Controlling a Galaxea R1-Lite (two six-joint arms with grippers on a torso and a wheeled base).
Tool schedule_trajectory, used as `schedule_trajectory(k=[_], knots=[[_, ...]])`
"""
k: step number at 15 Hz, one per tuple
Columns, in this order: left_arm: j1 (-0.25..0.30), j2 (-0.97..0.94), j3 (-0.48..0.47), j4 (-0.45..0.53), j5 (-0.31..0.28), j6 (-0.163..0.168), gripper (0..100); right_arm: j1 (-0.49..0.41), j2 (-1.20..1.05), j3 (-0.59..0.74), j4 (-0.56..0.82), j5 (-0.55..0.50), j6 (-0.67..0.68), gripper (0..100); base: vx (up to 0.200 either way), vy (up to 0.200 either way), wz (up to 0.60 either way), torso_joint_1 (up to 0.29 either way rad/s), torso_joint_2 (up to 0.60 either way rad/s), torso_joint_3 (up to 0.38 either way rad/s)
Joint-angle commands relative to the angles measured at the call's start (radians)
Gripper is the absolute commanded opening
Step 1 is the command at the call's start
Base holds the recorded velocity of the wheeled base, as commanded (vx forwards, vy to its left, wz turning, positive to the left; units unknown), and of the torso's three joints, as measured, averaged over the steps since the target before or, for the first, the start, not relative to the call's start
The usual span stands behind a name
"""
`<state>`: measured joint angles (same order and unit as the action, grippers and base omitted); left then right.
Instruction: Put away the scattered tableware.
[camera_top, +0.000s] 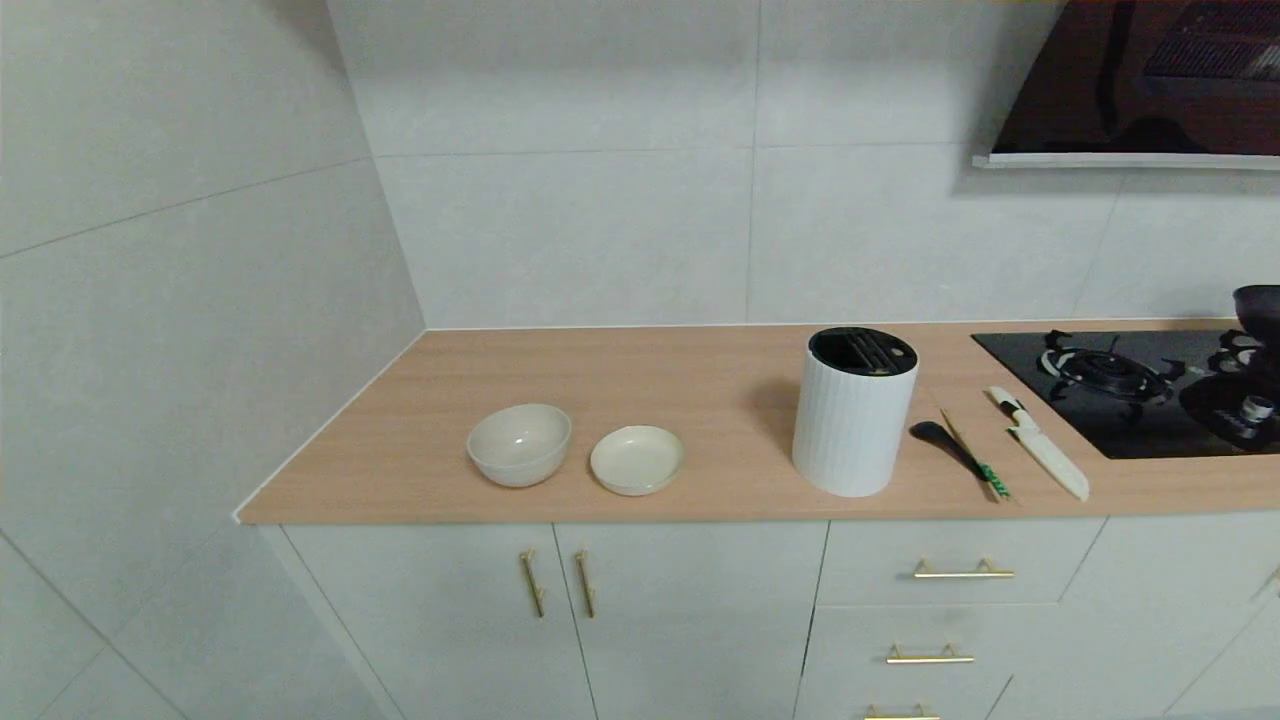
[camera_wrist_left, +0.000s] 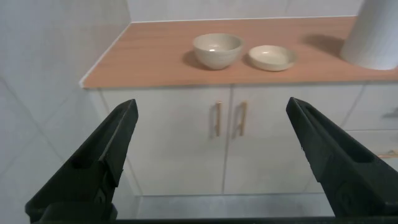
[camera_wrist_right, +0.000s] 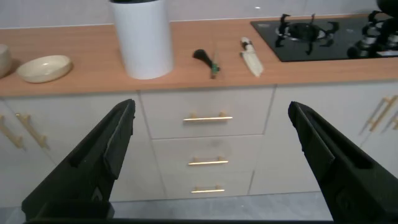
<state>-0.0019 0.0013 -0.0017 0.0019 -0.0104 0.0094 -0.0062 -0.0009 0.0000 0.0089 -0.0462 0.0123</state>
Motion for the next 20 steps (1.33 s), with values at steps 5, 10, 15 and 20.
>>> schedule_trajectory(k=[5, 10, 15, 20], knots=[[0.0, 0.0, 0.0, 0.0, 0.0, 0.0, 100, 0.0, 0.001, 0.0, 0.0, -0.001, 0.0, 100, 0.0, 0.2, 0.0, 0.004, 0.0, 0.003], [0.0, 0.0, 0.0, 0.0, 0.0, 0.0, 100, 0.0, 0.001, 0.0, 0.0, -0.001, 0.0, 100, 0.0, 0.2, 0.0, -0.001, 0.0, 0.004], [0.0, 0.0, 0.0, 0.0, 0.0, 0.001, 100, 0.0, 0.001, 0.0, 0.0, 0.0, 0.0, 100, 0.0, 0.12, 0.0, 0.0, 0.0, 0.001], [0.0, 0.0, 0.0, 0.0, 0.0, 0.001, 100, 0.0, 0.001, 0.0, 0.0, 0.0, 0.0, 100, 0.0, 0.0, 0.0, 0.0, 0.0, 0.0]])
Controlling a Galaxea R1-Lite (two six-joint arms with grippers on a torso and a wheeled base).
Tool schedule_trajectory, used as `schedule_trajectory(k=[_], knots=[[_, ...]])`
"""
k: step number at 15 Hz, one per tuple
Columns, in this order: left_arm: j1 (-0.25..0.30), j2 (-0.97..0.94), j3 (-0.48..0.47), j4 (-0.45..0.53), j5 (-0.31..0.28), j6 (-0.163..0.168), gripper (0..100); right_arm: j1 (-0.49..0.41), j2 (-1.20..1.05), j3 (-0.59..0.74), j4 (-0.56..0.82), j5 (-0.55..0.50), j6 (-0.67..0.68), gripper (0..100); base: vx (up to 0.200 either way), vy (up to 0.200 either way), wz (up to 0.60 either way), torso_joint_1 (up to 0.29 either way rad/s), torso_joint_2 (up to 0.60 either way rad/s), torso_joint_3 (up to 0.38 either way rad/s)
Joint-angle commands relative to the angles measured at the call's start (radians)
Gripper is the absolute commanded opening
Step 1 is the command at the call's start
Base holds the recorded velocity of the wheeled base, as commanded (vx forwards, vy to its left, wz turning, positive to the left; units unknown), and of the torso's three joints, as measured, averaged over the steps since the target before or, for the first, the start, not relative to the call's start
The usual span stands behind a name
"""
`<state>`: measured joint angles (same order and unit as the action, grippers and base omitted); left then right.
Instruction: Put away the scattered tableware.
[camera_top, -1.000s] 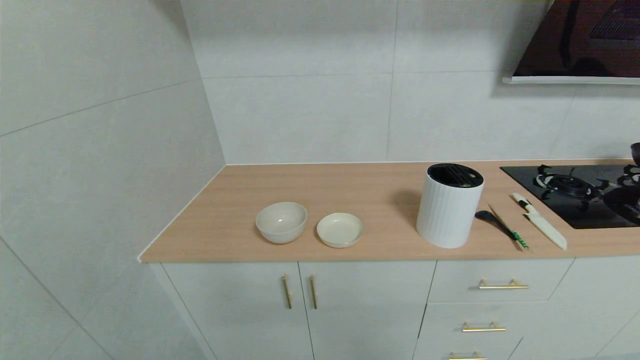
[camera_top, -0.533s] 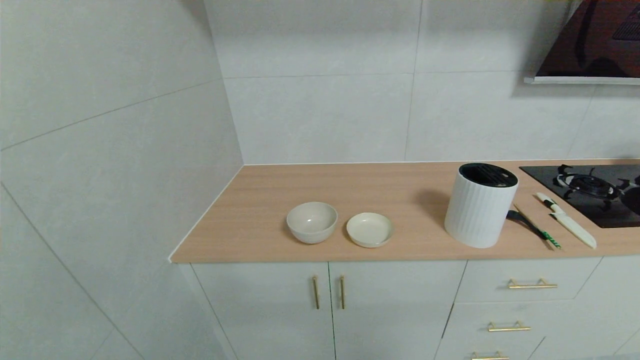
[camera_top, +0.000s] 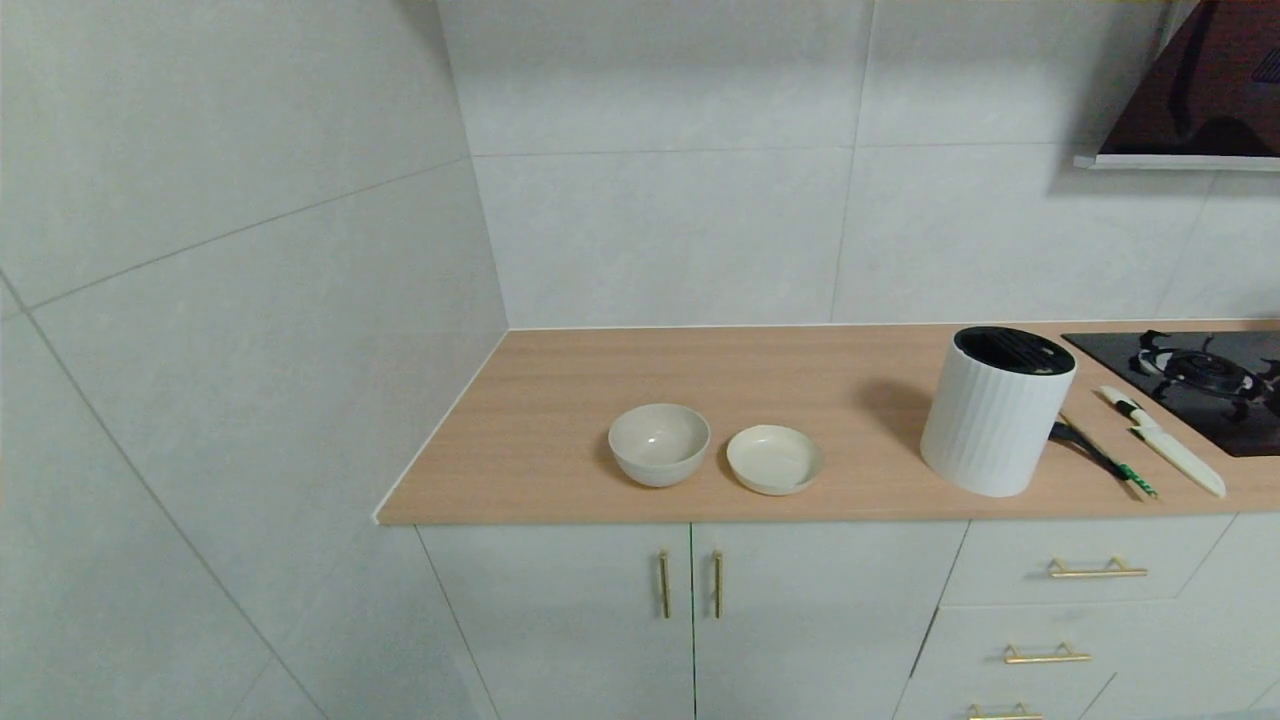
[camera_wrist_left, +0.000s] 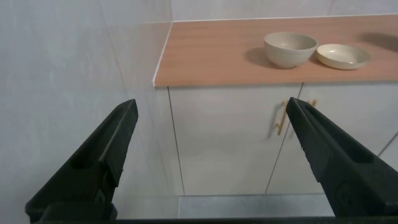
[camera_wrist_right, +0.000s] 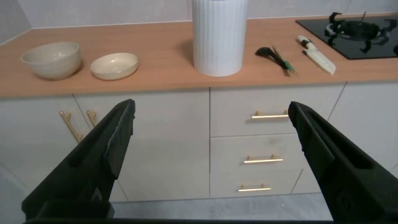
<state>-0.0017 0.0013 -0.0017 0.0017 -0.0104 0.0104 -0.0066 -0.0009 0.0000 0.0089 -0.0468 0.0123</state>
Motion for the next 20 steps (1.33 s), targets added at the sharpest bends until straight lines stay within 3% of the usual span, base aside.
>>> schedule_trajectory(k=[1, 9, 20], knots=[[0.0, 0.0, 0.0, 0.0, 0.0, 0.0, 100, 0.0, 0.001, 0.0, 0.0, -0.001, 0.0, 100, 0.0, 0.0, 0.0, 0.0, 0.0, 0.0], [0.0, 0.0, 0.0, 0.0, 0.0, 0.0, 100, 0.0, 0.001, 0.0, 0.0, -0.001, 0.0, 100, 0.0, 0.0, 0.0, -0.005, 0.01, 0.006], [0.0, 0.0, 0.0, 0.0, 0.0, 0.0, 100, 0.0, 0.001, 0.0, 0.0, -0.001, 0.0, 100, 0.0, 0.0, 0.0, -0.199, 0.44, 0.231]])
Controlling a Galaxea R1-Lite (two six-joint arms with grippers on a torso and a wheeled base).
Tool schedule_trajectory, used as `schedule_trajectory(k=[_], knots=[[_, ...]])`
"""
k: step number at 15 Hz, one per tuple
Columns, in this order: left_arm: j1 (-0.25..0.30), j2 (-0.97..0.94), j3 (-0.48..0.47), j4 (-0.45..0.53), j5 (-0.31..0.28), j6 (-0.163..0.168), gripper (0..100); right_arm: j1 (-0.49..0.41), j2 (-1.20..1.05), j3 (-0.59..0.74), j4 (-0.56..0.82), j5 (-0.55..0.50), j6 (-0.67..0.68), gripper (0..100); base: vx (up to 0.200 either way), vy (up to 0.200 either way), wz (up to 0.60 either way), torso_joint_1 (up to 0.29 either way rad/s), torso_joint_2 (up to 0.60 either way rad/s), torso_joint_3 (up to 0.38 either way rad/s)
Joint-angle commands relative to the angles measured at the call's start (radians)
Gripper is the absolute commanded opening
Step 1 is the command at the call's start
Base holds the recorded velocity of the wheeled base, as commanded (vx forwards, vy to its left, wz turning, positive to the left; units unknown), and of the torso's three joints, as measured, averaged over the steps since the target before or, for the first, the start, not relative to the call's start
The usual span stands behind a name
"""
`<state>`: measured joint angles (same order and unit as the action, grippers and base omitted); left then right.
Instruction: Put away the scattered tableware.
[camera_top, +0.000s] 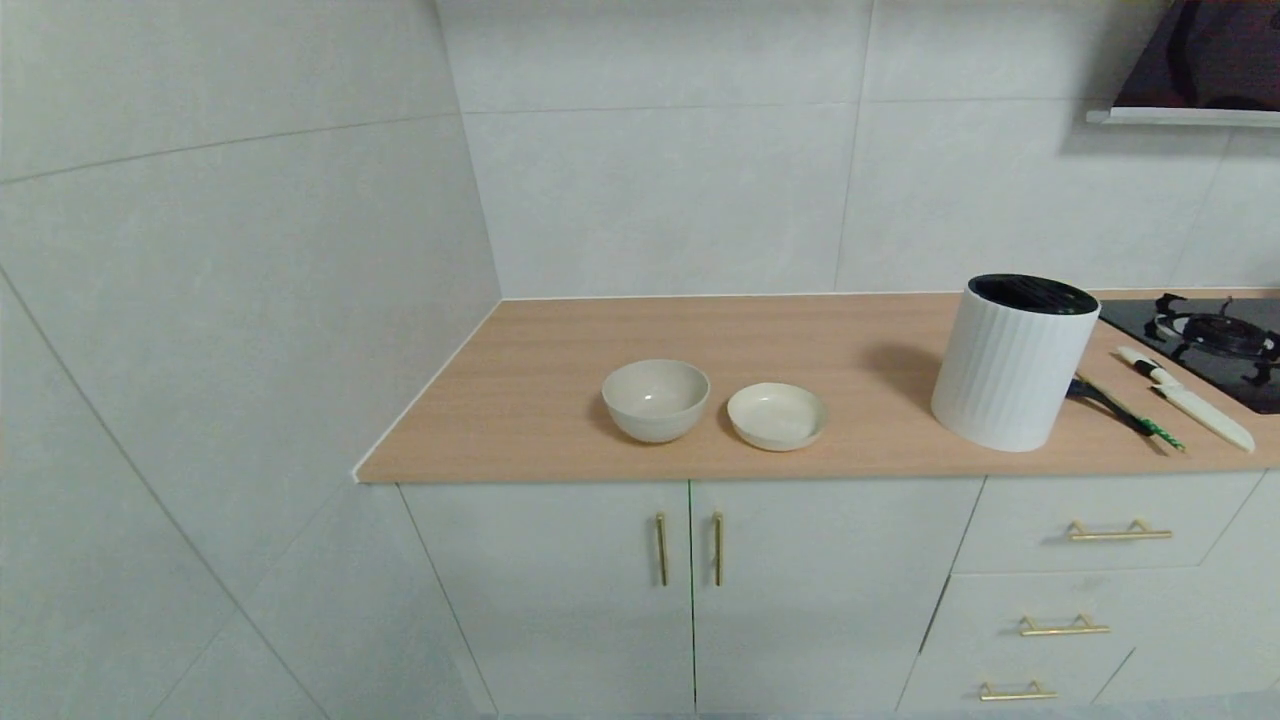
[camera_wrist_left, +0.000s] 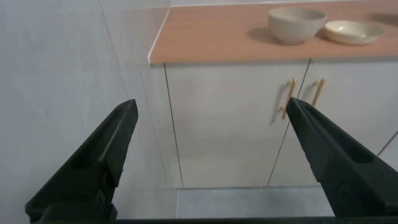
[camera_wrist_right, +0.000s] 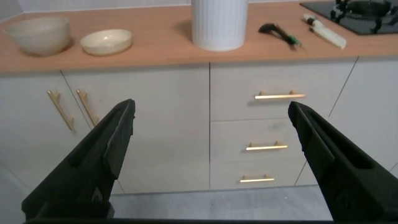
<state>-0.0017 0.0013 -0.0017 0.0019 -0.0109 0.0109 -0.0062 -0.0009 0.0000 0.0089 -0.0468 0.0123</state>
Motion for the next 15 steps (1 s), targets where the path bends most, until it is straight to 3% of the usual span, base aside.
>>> schedule_trajectory(k=[1, 15], knots=[[0.0, 0.0, 0.0, 0.0, 0.0, 0.0, 100, 0.0, 0.001, 0.0, 0.0, -0.001, 0.0, 100, 0.0, 0.0, 0.0, -0.251, 0.55, 0.295], [0.0, 0.0, 0.0, -0.002, 0.0, 0.0, 100, 0.0, 0.001, 0.0, 0.0, -0.001, 0.0, 100, 0.0, 0.0, 0.0, -0.219, 0.51, 0.286]])
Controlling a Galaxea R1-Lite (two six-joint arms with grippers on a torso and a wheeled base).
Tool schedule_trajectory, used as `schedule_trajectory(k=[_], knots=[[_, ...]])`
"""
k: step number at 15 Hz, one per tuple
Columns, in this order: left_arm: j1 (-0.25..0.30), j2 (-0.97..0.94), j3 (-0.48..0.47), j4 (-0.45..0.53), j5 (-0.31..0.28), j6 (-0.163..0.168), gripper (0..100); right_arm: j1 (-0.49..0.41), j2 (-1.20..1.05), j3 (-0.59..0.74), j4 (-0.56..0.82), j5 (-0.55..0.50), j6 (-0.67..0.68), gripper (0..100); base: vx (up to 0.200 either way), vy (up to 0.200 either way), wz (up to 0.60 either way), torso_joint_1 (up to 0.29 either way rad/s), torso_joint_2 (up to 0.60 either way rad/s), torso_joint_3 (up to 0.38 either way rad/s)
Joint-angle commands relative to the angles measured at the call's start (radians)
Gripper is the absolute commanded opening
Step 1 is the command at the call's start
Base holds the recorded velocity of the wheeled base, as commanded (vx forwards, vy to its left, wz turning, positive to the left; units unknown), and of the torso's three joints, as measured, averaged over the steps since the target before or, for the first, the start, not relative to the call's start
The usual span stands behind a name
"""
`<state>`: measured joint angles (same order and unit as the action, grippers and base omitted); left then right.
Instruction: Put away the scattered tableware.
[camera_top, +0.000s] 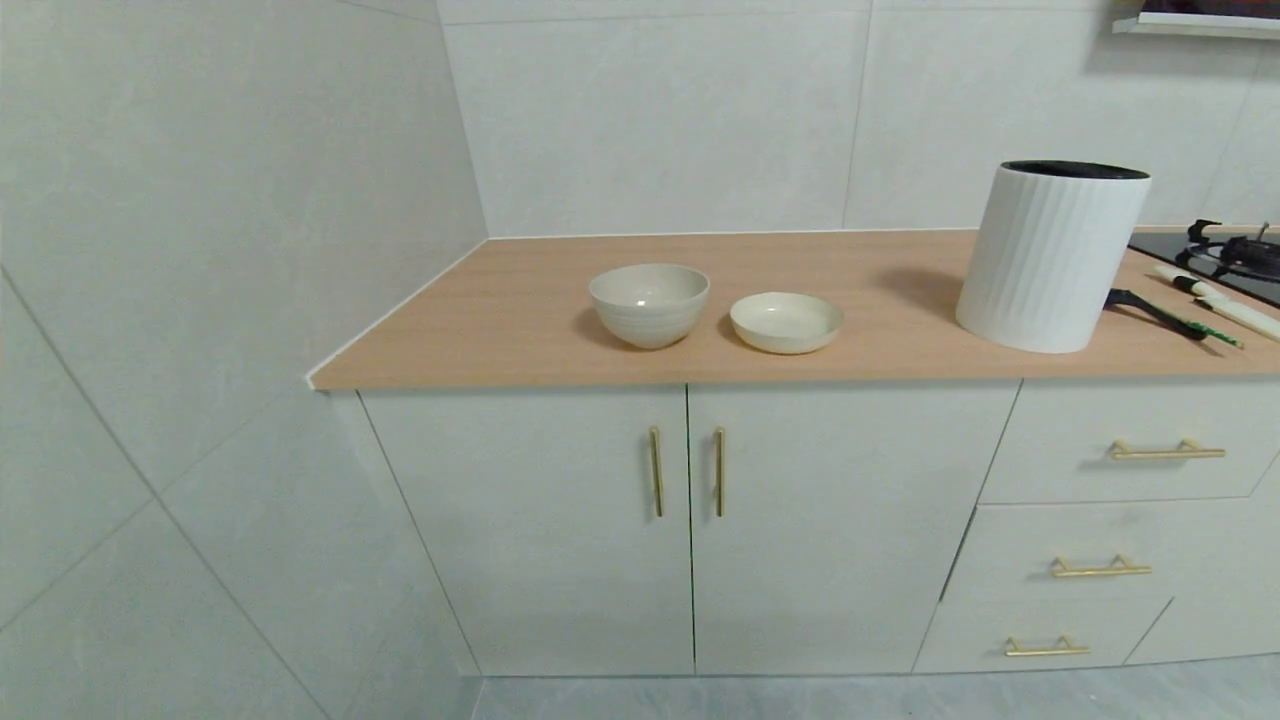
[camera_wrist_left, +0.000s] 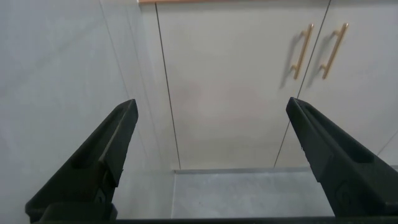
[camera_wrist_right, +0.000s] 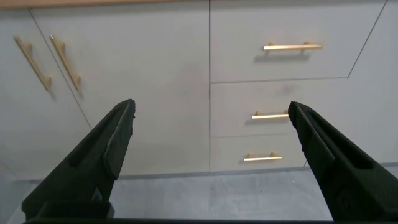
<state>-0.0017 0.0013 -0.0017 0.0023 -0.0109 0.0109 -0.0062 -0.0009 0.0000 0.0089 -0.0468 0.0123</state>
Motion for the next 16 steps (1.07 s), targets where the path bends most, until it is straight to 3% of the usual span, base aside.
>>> schedule_trajectory(k=[1, 11, 16], knots=[[0.0, 0.0, 0.0, -0.001, 0.0, 0.0, 100, 0.0, 0.001, 0.0, 0.0, -0.001, 0.0, 100, 0.0, 0.0, 0.0, -0.188, 0.48, 0.295], [0.0, 0.0, 0.0, -0.001, 0.0, 0.0, 100, 0.0, 0.001, 0.0, 0.0, -0.001, 0.0, 100, 0.0, 0.0, 0.0, -0.146, 0.44, 0.295], [0.0, 0.0, 0.0, -0.001, 0.0, 0.0, 100, 0.0, 0.001, 0.0, 0.0, 0.001, 0.0, 100, 0.0, 0.0, 0.0, -0.017, 0.07, 0.042]])
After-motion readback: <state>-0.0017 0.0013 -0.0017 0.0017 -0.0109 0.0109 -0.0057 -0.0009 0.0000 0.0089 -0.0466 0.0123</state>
